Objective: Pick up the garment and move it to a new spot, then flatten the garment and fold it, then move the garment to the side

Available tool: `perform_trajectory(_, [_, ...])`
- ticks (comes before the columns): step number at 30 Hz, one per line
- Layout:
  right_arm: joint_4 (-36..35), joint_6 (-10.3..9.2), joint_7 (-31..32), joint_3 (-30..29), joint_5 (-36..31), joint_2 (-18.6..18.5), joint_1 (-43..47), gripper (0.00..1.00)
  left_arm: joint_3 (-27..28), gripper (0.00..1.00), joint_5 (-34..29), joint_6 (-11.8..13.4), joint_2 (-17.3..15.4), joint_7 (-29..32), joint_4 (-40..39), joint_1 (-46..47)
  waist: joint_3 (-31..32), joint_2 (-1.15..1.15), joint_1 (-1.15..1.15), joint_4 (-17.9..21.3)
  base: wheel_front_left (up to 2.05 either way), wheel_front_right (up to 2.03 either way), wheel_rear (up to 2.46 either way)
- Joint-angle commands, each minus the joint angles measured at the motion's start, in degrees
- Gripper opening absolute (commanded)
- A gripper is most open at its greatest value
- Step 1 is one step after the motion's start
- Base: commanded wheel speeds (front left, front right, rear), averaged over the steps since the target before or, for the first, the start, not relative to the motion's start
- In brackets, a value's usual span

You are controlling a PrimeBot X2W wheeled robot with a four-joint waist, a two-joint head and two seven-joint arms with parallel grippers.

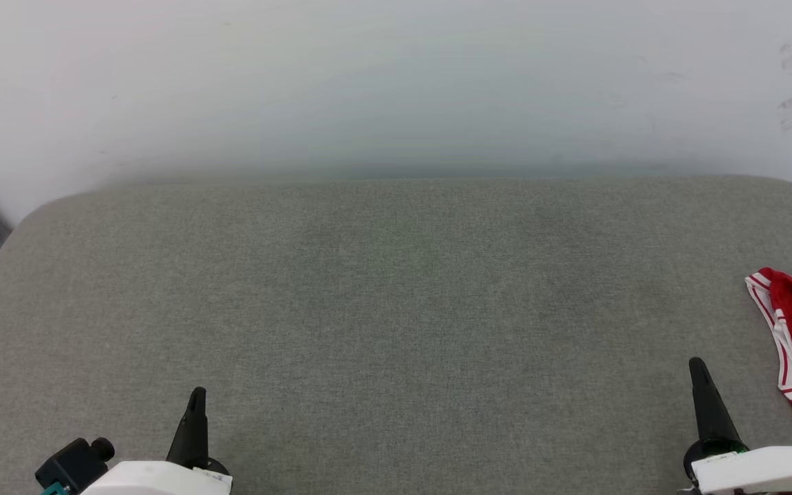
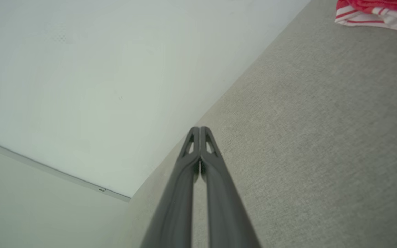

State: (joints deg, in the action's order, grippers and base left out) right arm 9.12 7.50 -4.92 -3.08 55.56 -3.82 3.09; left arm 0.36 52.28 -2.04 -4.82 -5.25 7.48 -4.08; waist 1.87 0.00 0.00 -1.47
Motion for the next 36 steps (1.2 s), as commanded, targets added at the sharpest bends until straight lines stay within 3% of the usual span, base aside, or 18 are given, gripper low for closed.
perform_trajectory(1, [-0.4, 0.0, 0.4, -0.1, 1.5, -0.5, -1.8, 0.0, 0.3, 0.0, 1.5, -0.5, -0.3, 0.2, -0.3, 1.4, 0.0, 0.0, 0.0, 0.0, 0.0, 0.0, 0.0])
perform_trajectory(36, [2.5, -0.01, 5.8, -1.1, 21.7, -0.4, -6.2, 0.0, 2.3, 0.0, 23.8, -3.3, 0.0, 5.6, 3.4, 6.5, -1.0, 0.0, 0.0, 0.7, 0.0, 0.0, 0.0])
